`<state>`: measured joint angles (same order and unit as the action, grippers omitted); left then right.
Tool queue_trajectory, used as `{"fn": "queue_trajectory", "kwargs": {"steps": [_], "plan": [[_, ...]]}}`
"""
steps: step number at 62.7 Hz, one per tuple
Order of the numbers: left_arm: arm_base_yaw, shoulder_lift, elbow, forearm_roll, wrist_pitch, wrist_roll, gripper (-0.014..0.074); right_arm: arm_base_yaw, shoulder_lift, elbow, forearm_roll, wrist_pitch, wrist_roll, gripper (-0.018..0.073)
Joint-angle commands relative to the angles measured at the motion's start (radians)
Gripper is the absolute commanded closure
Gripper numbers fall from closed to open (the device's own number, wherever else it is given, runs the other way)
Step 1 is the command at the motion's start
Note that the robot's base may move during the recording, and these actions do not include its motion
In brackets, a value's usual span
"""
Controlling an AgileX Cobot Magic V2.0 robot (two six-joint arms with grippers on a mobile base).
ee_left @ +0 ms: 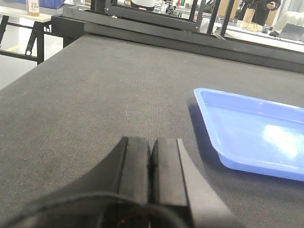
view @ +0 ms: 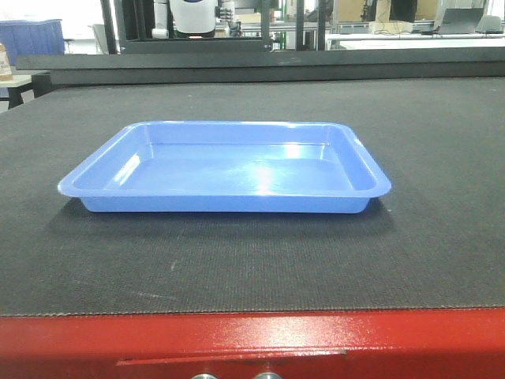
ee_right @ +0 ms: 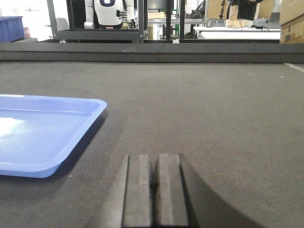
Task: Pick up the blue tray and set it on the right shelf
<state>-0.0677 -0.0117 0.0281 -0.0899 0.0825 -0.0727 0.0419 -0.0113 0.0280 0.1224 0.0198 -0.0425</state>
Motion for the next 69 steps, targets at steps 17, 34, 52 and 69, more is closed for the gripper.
{"fn": "queue_trajectory", "kwargs": {"steps": [17,34,52,69], "plan": [[-0.008,-0.014,0.028,-0.006,-0.083,0.006,0.0645,0.001,-0.020,-0.022,0.000,-0.085,-0.007,0.0501],[-0.008,-0.014,0.028,-0.006,-0.107,0.006,0.0645,0.001,-0.020,-0.022,0.000,-0.101,-0.007,0.0501],[-0.008,-0.009,-0.014,-0.004,-0.176,0.004,0.0645,0.001,-0.019,-0.042,0.007,-0.173,-0.002,0.0501],[-0.008,0.239,-0.502,0.090,0.276,0.004,0.0521,0.001,0.100,-0.404,0.014,0.104,-0.002,0.0249]]}}
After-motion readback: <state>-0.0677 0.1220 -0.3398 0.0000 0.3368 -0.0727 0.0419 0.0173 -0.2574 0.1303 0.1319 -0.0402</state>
